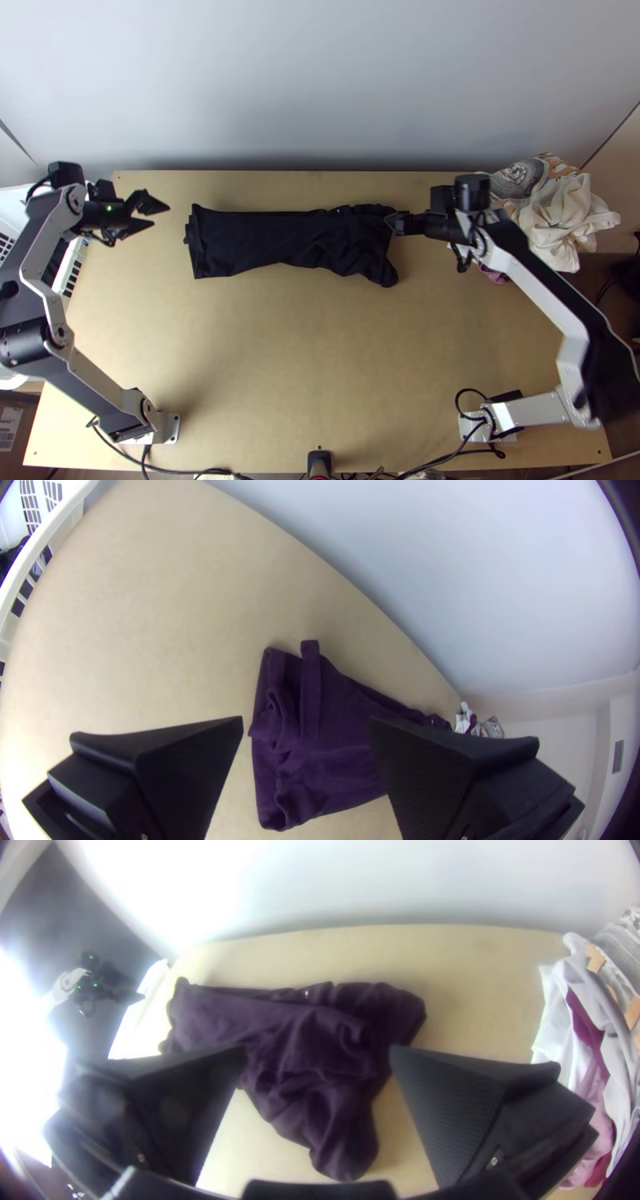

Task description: Fold the t-shirt

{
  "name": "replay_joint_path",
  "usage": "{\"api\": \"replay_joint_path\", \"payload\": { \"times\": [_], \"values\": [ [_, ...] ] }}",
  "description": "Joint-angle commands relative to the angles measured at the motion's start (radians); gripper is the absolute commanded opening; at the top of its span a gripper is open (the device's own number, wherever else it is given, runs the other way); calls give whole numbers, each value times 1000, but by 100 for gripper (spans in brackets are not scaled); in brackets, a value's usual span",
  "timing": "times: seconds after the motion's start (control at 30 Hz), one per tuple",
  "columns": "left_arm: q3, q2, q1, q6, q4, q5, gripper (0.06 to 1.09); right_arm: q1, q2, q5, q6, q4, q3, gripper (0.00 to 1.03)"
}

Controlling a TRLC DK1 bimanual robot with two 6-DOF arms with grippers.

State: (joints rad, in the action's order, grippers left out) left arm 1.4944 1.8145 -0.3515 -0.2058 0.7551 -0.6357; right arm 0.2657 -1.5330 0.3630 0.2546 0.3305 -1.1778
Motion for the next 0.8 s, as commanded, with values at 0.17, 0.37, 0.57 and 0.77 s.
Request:
{"api": "replay_joint_path", "payload": {
  "times": [0.17,0.37,0.57,0.77],
  "values": [
    [-197,20,-6,100,-76,-67,96,87,209,-1,63,151,-2,99],
    [-270,23,16,39,-247,-67,96,81,223,1,60,214,-36,99],
    [-264,60,65,-24,-310,-81,96,75,218,1,60,231,-45,99],
    [-258,109,112,-47,-339,-81,96,69,215,1,63,245,-57,99]
  ]
}}
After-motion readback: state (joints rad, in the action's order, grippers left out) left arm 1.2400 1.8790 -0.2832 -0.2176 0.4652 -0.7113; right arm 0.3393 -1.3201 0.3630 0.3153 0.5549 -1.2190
